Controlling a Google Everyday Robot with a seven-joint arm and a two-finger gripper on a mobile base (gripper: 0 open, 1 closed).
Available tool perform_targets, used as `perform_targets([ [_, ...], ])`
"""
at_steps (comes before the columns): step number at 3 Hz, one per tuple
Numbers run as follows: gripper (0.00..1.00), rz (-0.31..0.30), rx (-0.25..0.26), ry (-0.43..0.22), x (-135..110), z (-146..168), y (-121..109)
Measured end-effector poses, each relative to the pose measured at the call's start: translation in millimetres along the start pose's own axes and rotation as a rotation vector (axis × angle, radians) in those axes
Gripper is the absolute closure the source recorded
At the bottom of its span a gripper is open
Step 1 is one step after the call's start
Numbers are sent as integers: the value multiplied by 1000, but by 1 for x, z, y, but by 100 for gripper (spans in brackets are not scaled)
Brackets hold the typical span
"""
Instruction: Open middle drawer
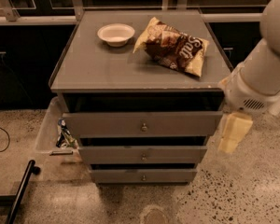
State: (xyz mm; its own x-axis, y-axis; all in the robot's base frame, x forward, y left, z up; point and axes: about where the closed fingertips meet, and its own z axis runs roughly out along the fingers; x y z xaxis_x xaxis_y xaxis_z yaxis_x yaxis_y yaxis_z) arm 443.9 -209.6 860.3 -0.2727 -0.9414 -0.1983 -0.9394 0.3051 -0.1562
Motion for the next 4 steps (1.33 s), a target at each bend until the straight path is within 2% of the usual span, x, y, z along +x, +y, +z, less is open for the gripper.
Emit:
perform_targets([
  [2, 0, -44, -48, -5, 31, 119, 18],
  [3, 0, -87, -119, -6, 61, 190, 28],
  [4, 0, -88, -123, -6, 60, 190, 31],
])
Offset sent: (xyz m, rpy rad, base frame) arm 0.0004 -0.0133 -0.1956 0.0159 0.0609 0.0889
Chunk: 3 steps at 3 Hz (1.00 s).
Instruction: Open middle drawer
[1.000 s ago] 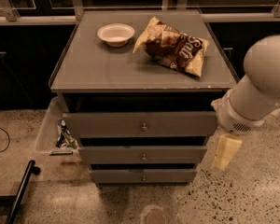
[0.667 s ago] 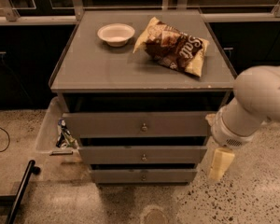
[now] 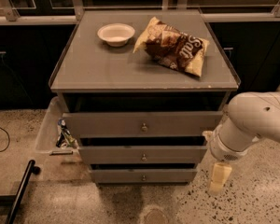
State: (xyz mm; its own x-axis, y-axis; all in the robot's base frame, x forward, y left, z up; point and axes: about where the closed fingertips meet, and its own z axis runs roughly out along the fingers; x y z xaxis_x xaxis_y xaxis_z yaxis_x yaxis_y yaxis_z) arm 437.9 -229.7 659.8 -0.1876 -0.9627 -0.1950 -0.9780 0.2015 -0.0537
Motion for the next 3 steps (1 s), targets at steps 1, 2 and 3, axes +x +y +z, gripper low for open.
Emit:
perform_targets([
  [1, 0, -6, -43, -40, -4, 37, 4],
  [2, 0, -77, -27, -96, -9, 80, 4],
  [3, 0, -145, 29, -166, -12, 114, -2],
])
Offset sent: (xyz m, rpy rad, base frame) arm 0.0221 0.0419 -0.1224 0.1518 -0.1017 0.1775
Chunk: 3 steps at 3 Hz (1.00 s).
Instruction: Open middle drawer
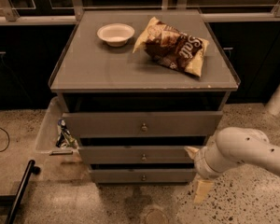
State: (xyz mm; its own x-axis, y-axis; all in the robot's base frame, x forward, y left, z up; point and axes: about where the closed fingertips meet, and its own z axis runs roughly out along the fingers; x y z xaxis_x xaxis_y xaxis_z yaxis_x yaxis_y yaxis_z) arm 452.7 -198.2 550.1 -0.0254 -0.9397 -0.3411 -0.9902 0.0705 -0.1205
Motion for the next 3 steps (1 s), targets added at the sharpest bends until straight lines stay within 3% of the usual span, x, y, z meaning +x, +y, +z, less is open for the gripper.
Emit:
perform_targets([
  [1, 0, -107, 63, -37, 17, 60, -18],
  [2, 0, -107, 63, -37, 17, 60, -18],
  [3, 0, -111, 21, -54, 12, 75, -13],
])
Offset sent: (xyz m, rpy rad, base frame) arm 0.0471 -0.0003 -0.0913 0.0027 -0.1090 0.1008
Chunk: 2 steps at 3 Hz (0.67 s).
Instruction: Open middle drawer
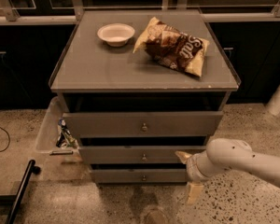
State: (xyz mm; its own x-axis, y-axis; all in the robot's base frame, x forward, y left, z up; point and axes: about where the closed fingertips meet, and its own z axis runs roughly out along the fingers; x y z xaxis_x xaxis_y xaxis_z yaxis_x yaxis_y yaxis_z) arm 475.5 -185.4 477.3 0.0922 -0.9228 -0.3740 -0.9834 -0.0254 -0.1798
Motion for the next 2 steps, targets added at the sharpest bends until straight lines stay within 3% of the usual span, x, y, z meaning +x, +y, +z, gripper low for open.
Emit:
perform_targets([
  [1, 0, -21, 23, 17, 4, 16, -13],
  [2, 0, -45, 90, 22, 12, 25, -35],
])
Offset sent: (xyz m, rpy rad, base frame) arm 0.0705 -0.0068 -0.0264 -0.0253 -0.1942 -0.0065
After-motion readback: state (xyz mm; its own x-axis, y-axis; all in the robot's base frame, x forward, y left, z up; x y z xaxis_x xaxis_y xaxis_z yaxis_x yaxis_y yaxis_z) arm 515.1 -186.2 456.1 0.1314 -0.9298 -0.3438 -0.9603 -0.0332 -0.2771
